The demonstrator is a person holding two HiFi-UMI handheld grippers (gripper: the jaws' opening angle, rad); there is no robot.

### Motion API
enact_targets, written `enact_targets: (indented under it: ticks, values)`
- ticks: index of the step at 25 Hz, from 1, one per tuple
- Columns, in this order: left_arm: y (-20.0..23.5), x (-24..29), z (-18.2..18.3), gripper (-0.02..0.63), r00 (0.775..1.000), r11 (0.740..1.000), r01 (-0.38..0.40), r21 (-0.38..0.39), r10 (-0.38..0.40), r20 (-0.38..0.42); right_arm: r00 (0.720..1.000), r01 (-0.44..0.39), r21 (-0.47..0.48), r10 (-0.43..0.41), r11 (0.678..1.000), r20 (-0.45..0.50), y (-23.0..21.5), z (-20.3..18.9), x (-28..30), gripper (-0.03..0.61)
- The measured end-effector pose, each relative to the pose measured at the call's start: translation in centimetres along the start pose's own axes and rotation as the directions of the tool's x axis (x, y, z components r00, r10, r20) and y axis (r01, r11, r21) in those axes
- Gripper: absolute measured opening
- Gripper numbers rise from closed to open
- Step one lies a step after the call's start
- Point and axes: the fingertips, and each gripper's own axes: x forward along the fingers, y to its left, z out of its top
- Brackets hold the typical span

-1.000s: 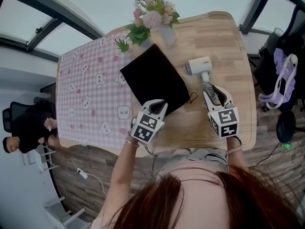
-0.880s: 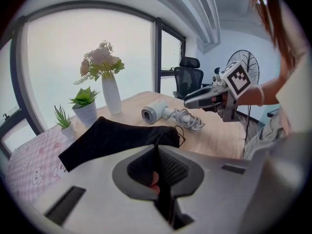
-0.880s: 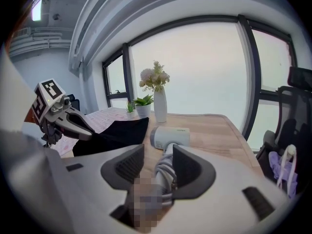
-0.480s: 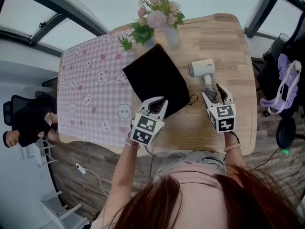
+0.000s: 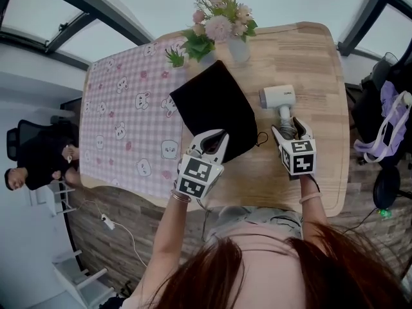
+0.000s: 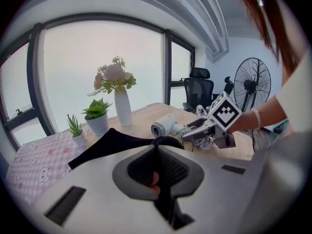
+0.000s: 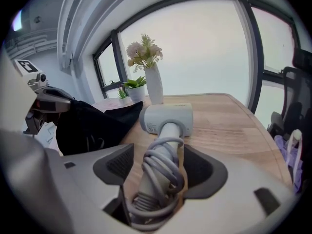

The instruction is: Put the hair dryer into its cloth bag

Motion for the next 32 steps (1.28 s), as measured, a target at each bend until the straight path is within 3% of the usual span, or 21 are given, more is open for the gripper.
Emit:
enact_targets:
  ticks: [13,15,17,25,32]
  values:
    - [0.1,-0.2,0.9,0.025,1.000,1.000,-0.009,-0.028,0.010,0.026,0.986,-0.068,0.156,0.090,0.985,-0.142,0.0,-2.2,1.4,0.291]
    - [0.1,-0.2,1.0,0.025,1.000,1.000,-0.005,-0.030,0.006,0.027,0.986,-0.060,0.159,0.083,0.986,-0.147,-0.1,-2.2,1.4,0.278]
    - [0.1,-0.3,0.9,0.025,1.000,0.999,-0.001,-0.032,0.002,0.025,0.986,-0.053,0.151,0.076,0.987,-0.150,0.0,-2.3,1.4,0.225]
    - [0.3,-0.5,1.1,0.025,0.999,0.999,0.014,-0.044,-0.012,0.029,0.993,0.004,0.076,0.005,0.997,-0.116,0.0,-2.2,0.7,0.207]
    - [0.3,-0.8,0.9,0.025,0.999,0.999,0.032,-0.026,-0.031,0.023,0.997,0.016,0.083,-0.010,0.996,-0.071,0.6,-1.6,-0.9,0.207]
